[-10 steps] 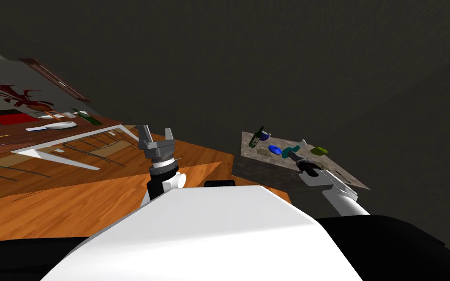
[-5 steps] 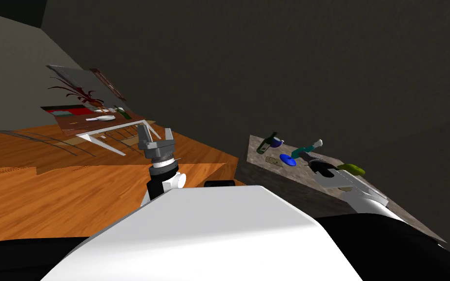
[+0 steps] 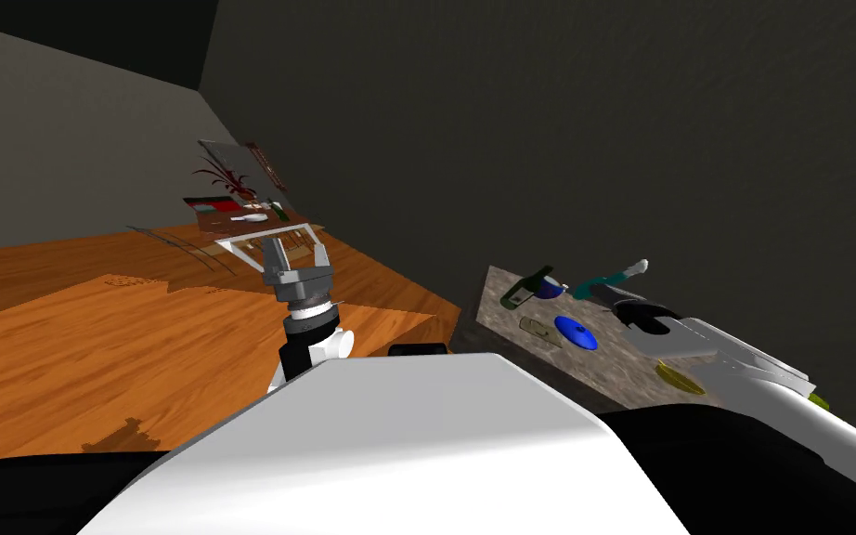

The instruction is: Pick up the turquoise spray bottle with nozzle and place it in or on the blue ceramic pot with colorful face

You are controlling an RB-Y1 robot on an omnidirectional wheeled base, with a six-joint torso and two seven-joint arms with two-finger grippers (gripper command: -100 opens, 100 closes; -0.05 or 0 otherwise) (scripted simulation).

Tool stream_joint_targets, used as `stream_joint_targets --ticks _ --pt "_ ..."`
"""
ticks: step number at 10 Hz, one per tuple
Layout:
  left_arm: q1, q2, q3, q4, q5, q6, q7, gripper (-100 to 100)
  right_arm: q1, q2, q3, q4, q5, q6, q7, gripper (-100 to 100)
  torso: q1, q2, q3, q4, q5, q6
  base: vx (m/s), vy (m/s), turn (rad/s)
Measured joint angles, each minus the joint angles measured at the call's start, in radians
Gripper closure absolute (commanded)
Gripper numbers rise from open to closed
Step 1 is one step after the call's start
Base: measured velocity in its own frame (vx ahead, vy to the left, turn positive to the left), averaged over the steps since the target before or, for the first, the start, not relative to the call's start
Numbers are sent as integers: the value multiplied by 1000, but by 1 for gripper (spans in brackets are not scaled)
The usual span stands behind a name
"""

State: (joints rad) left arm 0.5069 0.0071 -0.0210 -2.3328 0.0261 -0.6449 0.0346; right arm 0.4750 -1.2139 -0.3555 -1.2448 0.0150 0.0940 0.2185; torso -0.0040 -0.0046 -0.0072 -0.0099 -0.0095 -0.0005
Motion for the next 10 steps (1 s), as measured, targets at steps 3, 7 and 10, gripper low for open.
stream_joint_targets --ticks 3,7,10 --pt "0 0 0 0 0 0 0 0 36 -65 -19 16 -21 11 -42 100 2 1 1 0 1 -1 48 -64 253" --pt "0 0 0 0 0 0 0 0 38 -116 -21 46 -33 9 -70 -100 5 4 2 0 0 2 20 -29 84" --pt "0 0 0 0 0 0 0 0 38 -116 -21 46 -33 9 -70 -100 6 6 3 1 0 2 0 0 0"
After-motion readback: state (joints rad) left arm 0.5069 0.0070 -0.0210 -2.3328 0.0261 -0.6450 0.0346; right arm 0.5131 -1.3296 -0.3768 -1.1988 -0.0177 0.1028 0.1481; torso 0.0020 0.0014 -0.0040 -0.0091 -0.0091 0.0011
